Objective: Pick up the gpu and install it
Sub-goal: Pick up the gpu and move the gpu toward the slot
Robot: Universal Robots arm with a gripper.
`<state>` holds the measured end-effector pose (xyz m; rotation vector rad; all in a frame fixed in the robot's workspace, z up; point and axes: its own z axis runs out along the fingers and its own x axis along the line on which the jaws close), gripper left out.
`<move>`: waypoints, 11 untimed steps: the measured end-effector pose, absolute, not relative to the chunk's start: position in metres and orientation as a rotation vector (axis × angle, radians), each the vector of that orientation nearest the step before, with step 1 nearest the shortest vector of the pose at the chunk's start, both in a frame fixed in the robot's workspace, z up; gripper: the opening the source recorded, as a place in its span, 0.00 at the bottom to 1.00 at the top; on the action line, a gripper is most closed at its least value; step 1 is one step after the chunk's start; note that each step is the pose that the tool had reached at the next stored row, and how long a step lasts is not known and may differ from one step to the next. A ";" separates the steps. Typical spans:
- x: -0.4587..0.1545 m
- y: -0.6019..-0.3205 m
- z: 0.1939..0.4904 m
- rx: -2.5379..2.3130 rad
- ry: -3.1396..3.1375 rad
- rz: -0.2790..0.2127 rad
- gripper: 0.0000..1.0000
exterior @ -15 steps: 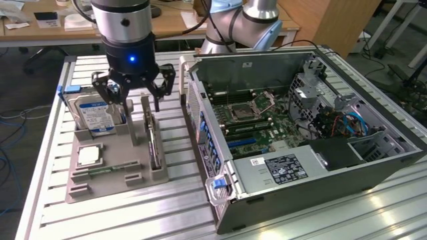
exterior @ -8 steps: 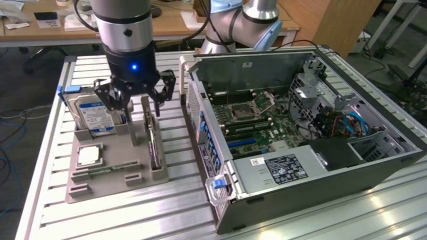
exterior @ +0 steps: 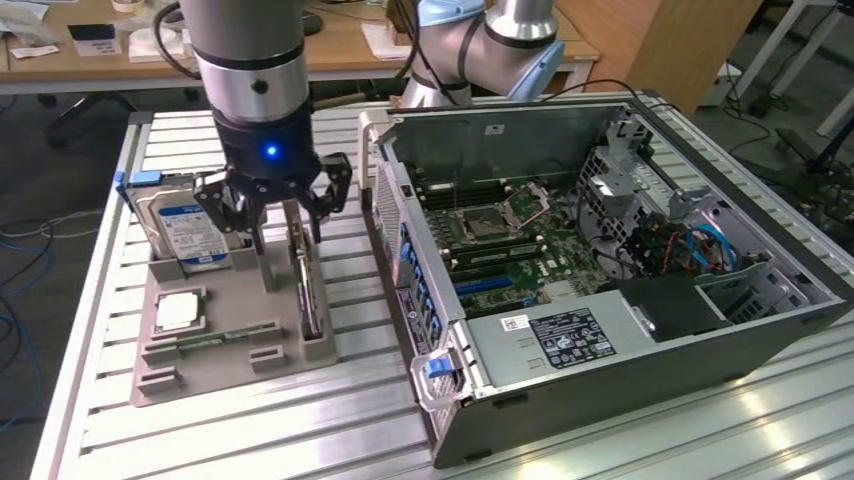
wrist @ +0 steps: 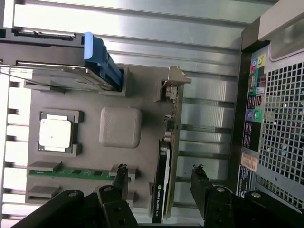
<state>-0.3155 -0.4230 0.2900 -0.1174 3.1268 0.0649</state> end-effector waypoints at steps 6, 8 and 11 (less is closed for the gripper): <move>-0.315 -0.424 0.279 -0.087 3.126 0.065 0.65; -0.315 -0.425 0.276 -0.086 3.126 0.065 0.65; -0.315 -0.426 0.270 -0.085 3.126 0.065 0.65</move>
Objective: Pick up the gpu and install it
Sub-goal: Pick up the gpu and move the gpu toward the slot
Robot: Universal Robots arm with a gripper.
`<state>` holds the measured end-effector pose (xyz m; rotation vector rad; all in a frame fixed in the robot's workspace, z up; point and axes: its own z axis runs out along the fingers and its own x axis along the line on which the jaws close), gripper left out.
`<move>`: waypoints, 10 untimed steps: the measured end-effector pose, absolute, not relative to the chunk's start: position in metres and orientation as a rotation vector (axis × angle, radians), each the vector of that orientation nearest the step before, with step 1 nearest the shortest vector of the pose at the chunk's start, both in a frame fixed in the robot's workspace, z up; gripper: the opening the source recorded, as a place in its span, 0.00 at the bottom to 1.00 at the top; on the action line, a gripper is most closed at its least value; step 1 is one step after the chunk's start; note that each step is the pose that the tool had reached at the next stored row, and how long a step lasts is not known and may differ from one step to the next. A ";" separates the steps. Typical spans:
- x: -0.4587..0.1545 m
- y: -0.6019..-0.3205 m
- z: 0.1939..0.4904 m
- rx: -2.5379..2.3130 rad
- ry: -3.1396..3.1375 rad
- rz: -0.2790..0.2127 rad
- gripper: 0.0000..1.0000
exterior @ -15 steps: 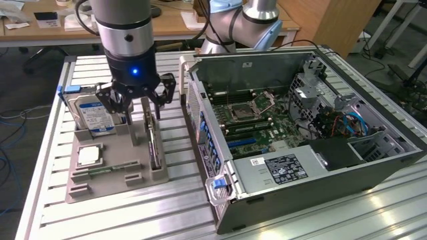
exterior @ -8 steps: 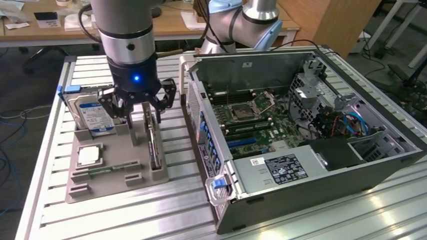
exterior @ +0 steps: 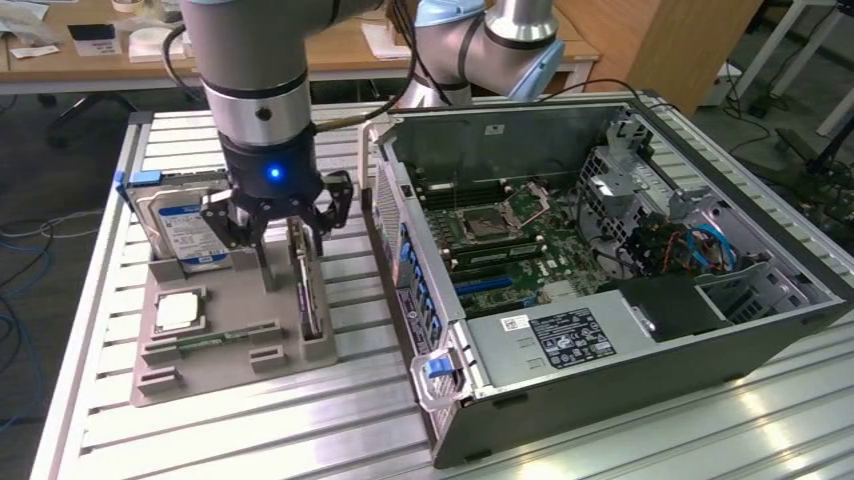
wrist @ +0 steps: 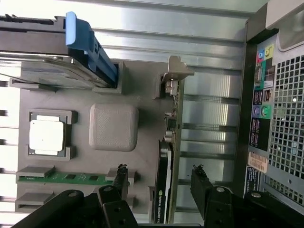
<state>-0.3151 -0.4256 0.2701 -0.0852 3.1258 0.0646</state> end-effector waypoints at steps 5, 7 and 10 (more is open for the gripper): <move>-0.314 -0.426 0.261 -0.084 3.126 0.065 0.65; -0.314 -0.426 0.257 -0.082 3.126 0.065 0.65; -0.314 -0.426 0.252 -0.065 3.126 0.064 0.65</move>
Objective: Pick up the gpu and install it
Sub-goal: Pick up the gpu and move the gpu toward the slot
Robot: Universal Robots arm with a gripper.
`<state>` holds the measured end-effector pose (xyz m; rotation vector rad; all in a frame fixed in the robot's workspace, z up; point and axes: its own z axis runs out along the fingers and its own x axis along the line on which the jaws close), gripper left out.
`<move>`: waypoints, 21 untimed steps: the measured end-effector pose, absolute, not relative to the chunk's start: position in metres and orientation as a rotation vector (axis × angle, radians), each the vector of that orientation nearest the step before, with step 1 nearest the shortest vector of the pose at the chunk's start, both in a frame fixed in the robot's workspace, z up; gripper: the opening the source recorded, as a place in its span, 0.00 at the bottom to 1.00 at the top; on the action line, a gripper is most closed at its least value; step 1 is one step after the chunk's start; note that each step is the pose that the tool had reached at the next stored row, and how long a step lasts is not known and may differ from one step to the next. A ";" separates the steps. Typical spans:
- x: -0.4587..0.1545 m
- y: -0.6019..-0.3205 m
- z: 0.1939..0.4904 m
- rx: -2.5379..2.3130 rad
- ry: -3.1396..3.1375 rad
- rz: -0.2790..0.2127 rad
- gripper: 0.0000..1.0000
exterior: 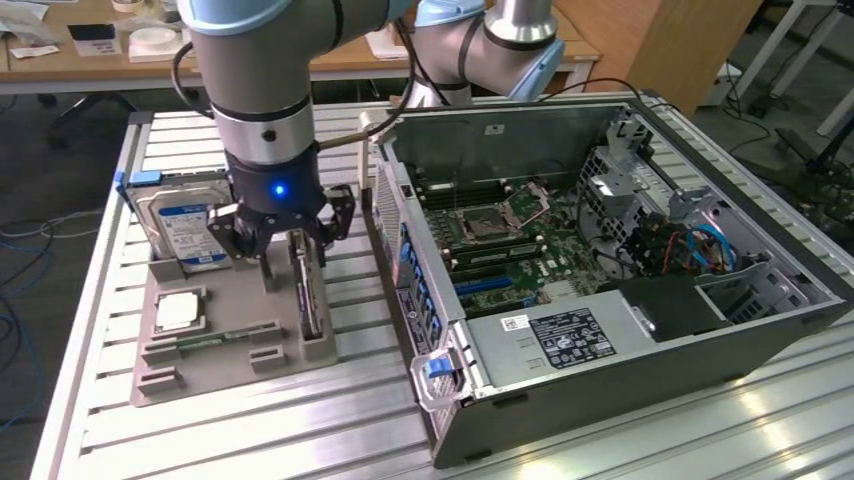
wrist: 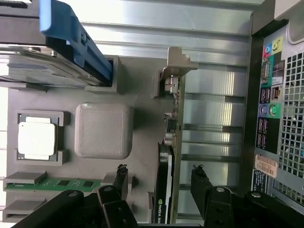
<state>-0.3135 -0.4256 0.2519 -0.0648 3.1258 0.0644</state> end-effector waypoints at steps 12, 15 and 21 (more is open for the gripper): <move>-0.312 -0.426 0.243 -0.017 3.125 0.063 0.65; -0.312 -0.426 0.238 0.006 3.125 0.063 0.65; -0.312 -0.426 0.227 0.029 3.125 0.063 0.65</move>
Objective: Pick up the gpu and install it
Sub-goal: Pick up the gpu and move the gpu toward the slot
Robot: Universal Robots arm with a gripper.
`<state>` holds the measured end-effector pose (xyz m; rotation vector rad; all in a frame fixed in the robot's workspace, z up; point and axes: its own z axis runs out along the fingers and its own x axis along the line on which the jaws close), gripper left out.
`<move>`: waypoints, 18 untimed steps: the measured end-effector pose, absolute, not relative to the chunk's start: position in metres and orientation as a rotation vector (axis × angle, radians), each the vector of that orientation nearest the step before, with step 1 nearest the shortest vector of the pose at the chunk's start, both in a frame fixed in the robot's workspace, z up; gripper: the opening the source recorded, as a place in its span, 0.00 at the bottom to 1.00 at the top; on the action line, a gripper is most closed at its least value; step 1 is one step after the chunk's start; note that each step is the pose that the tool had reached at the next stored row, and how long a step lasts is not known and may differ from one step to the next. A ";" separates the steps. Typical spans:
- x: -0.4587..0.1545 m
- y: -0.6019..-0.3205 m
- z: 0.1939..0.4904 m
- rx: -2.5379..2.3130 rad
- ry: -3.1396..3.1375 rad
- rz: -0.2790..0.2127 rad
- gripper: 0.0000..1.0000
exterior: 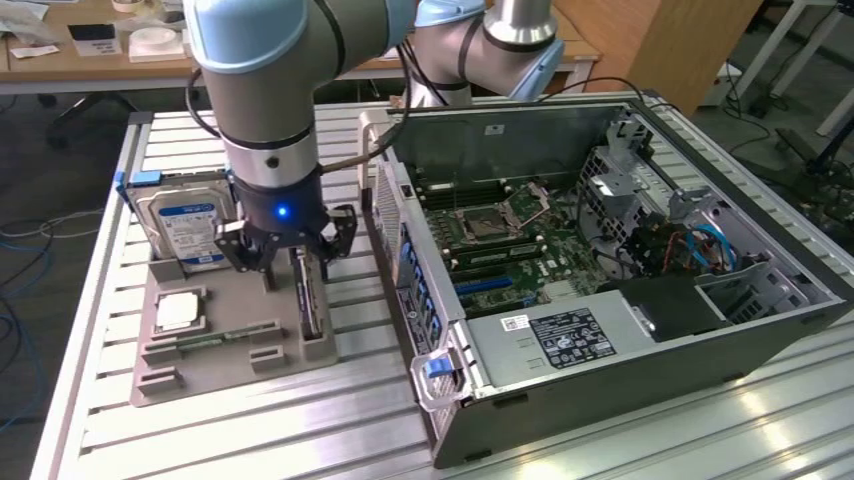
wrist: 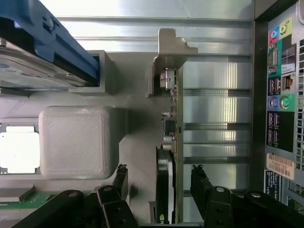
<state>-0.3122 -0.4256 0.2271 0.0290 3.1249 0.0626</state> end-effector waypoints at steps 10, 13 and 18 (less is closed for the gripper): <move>-0.312 -0.425 0.211 0.061 3.124 0.062 0.65; -0.312 -0.425 0.211 0.061 3.124 0.062 0.65; -0.312 -0.425 0.206 0.060 3.124 0.062 0.65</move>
